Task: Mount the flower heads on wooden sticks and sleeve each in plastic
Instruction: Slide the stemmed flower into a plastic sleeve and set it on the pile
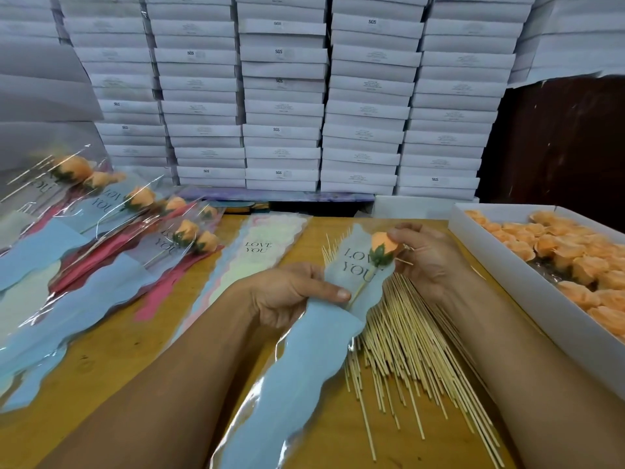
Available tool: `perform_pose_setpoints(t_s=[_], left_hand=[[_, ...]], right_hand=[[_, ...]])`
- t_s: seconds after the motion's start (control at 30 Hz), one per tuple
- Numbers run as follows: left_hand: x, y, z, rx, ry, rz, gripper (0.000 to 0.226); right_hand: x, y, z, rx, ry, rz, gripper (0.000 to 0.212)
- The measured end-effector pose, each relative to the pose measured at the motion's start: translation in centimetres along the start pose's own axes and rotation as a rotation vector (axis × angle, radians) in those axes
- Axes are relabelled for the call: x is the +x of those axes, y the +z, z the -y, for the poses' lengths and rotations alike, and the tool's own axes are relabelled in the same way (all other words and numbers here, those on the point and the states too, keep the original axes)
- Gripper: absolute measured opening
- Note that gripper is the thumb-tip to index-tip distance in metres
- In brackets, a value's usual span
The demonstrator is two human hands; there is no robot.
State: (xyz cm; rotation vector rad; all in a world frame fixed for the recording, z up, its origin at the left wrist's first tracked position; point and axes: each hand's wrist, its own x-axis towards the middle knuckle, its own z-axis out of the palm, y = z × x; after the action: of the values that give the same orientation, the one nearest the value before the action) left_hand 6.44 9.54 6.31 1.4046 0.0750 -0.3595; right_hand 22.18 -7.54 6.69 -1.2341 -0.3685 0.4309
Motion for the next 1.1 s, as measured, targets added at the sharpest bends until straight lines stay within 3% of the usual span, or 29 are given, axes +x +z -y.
perform_pose_setpoints(t_s=[0.1, 0.17, 0.27, 0.33, 0.4, 0.47, 0.53, 0.7, 0.83, 1.0, 1.1], left_hand=[[0.1, 0.0, 0.0, 0.049, 0.026, 0.003, 0.021], [0.2, 0.0, 0.1, 0.038, 0.057, -0.038, 0.023], [0.3, -0.2, -0.1, -0.014, 0.132, -0.176, 0.024], [0.2, -0.5, -0.3, -0.085, 0.2, -0.275, 0.023], [0.3, -1.1, -0.6, -0.142, 0.247, -0.388, 0.031], [0.5, -1.8, -1.0, -0.186, 0.275, -0.513, 0.034], [0.8, -2.5, -1.3, -0.209, 0.287, -0.653, 0.027], [1.5, -3.3, -1.9, -0.222, 0.28, -0.868, 0.01], [1.8, -2.3, -2.4, -0.094, 0.172, -0.928, 0.022], [0.5, -0.2, -3.0, 0.287, -0.093, -0.759, 0.041], [-0.5, 1.2, -3.5, 0.334, -0.125, -0.678, 0.036]], right_hand=[[0.2, 0.2, -0.2, 0.023, -0.036, 0.0, 0.018], [0.3, 0.5, -0.2, 0.061, -0.02, 0.006, 0.031], [-0.6, 1.0, 0.3, -0.134, 0.072, 0.05, 0.043], [-1.4, 1.1, 0.5, -0.338, 0.181, 0.217, 0.057], [-2.4, 1.2, 0.8, -0.549, 0.277, 0.5, 0.064], [-3.6, 1.9, 0.7, -0.702, 0.321, 0.783, 0.045], [-4.5, 2.8, 0.3, -0.743, 0.364, 0.922, 0.028], [-5.0, 3.8, 0.0, -0.61, 0.398, 0.869, 0.02], [-4.9, 3.9, -0.1, -0.534, 0.367, 0.789, 0.028], [-4.7, 4.3, -0.8, -0.484, 0.265, 0.602, 0.021], [-4.8, 4.6, -1.1, -0.477, 0.231, 0.562, 0.021]])
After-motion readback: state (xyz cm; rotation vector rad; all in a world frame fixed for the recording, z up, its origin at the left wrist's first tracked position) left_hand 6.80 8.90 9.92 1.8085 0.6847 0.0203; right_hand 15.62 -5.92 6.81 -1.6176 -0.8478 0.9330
